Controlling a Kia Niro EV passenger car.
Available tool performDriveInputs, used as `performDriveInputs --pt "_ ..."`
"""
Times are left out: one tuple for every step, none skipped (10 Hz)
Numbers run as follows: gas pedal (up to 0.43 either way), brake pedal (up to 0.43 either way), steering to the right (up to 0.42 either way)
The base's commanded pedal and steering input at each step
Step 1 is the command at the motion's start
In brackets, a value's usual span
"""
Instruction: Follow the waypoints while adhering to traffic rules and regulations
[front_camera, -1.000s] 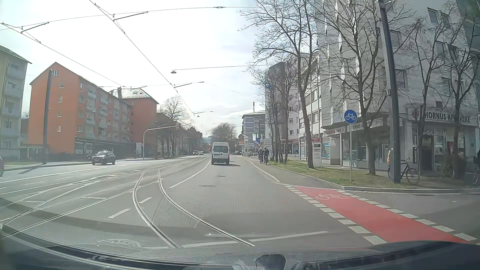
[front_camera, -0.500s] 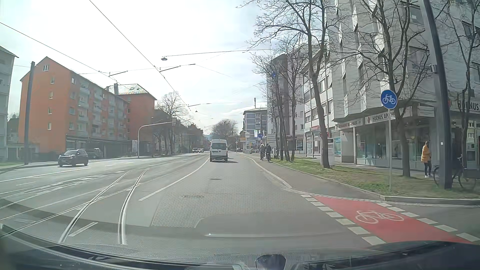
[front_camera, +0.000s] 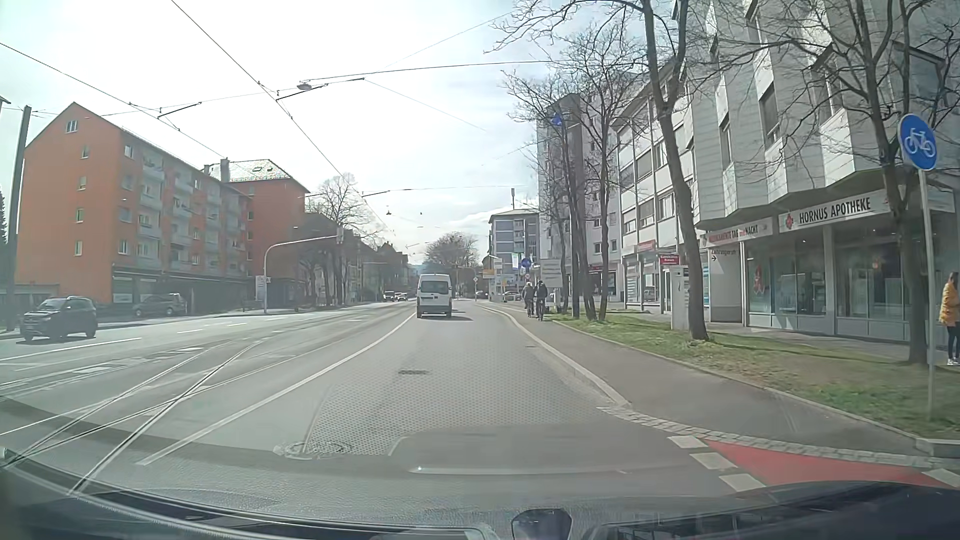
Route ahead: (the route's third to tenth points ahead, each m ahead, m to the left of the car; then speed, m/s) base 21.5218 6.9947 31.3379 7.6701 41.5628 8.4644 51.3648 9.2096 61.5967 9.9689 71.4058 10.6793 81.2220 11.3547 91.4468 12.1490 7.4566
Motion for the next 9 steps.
performDriveInputs --pt "0.079 0.0 -0.007" --pt "0.079 0.0 -0.008" --pt "0.079 0.0 -0.009" --pt "0.079 0.0 -0.009" --pt "0.079 0.0 -0.01" --pt "0.079 0.0 -0.011" --pt "0.079 0.0 -0.011" --pt "0.079 0.0 -0.011" --pt "0.079 0.0 -0.011"
